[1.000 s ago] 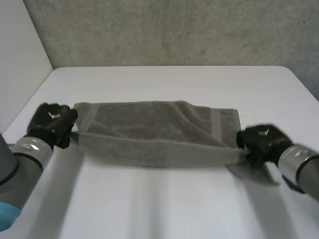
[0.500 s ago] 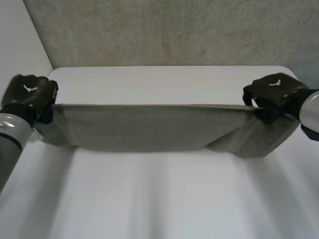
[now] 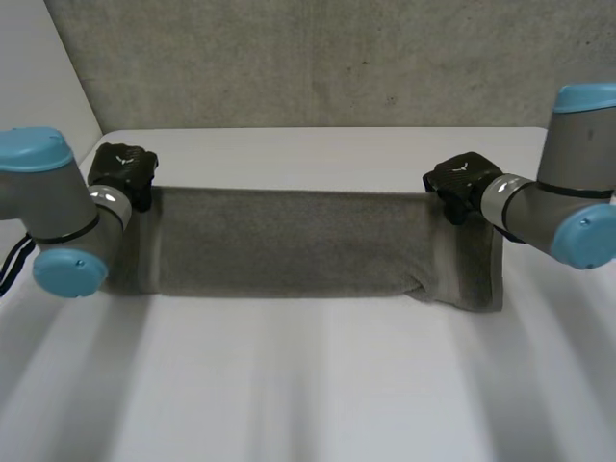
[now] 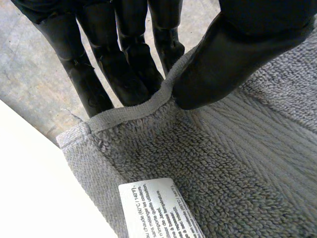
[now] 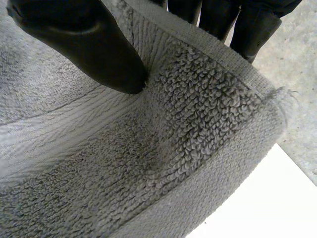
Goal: Fold the towel.
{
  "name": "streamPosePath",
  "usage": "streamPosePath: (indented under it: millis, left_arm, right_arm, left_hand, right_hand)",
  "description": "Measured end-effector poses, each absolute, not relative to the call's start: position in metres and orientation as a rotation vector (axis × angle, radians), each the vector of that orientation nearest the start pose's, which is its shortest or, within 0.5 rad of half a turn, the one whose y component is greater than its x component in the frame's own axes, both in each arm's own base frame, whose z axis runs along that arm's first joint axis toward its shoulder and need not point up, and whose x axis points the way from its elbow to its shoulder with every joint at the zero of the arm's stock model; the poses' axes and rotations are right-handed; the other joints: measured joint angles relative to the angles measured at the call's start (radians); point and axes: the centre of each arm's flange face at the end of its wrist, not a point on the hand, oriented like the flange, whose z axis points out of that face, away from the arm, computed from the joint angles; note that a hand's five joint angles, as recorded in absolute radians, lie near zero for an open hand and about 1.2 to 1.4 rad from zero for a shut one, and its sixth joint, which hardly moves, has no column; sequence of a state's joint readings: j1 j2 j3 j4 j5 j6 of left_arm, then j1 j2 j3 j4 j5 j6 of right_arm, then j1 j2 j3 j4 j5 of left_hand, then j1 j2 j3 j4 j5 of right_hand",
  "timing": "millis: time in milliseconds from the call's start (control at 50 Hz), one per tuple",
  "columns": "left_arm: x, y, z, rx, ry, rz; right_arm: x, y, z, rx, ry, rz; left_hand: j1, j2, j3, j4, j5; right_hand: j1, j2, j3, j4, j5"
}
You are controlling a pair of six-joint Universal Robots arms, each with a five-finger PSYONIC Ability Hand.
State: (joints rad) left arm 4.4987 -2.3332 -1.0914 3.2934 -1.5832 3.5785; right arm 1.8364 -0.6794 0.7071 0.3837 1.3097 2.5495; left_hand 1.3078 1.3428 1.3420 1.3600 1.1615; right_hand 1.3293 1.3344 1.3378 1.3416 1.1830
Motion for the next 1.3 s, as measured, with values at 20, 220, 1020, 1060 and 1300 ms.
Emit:
streamPosePath:
  millis: [20,220,1020,1060,1300]
  left_arm:
    - [-0.224,-0.419,0.17,0.704,2.134,-1.96]
    - [-0.232,-0.433,0.164,0.699,2.126,-1.961]
    - [-0.214,-0.315,0.201,0.586,2.25,-1.866]
    - [-0.213,-0.313,0.196,0.589,2.257,-1.855]
    - [-0.213,-0.312,0.187,0.587,2.258,-1.852]
  right_arm:
    - [0.269,-0.397,0.182,-1.271,2.252,-1.729]
    - [0.279,-0.42,0.168,-1.247,2.267,-1.821]
    - [0.22,-0.309,0.148,-0.99,2.5,-1.507]
    - [0.217,-0.313,0.14,-0.981,2.503,-1.522]
    - [0.214,-0.327,0.118,-1.036,2.513,-1.548]
  left_hand:
    - [0.0,0.0,0.0,0.0,0.0]
    - [-0.74,-0.783,-0.767,-0.776,-0.763]
    - [-1.05,-1.101,-1.094,-1.111,-1.102]
    - [-1.05,-1.101,-1.093,-1.111,-1.102]
    - [-1.05,-1.101,-1.094,-1.111,-1.102]
  right_hand:
    - [0.0,0.0,0.0,0.001,0.0]
    - [-1.027,-1.056,-1.04,-1.036,-1.086]
    - [-0.911,-0.909,-0.911,-0.908,-0.915]
    - [-0.848,-0.845,-0.847,-0.847,-0.857]
    - [-0.193,-0.059,-0.07,-0.055,-0.069]
